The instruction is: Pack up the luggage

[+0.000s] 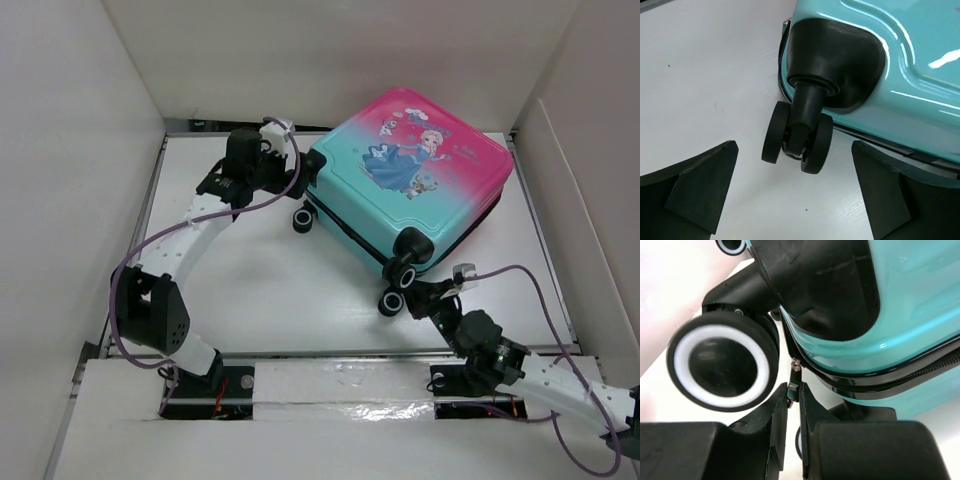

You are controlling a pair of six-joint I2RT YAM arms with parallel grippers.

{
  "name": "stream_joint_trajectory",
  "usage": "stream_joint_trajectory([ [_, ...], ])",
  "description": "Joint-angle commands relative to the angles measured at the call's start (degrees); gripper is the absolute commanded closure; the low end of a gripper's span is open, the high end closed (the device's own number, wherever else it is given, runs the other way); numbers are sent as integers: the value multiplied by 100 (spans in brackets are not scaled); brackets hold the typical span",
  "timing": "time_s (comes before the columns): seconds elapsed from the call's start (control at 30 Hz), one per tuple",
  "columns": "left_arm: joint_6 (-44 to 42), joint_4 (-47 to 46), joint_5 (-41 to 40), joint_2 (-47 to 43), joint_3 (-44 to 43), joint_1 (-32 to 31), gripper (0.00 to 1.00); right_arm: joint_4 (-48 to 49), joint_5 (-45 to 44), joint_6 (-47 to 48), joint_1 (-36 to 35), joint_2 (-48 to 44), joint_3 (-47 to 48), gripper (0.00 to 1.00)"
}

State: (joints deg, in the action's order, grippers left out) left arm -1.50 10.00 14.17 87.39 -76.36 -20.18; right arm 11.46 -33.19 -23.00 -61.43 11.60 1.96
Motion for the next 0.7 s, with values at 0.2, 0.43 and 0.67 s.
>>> stream_joint_trajectory([
  [0.2, -685, 99, 192, 190, -20, -152, 1, -663, 392, -204, -115, -527, 200, 100],
  [0.43, -720, -253, 42, 322, 121, -205, 7, -75, 559, -169, -115, 360, 279, 100],
  [0.67, -808, -16, 217, 752, -300, -205, 52, -56, 489, -169, -115, 396, 314, 100],
])
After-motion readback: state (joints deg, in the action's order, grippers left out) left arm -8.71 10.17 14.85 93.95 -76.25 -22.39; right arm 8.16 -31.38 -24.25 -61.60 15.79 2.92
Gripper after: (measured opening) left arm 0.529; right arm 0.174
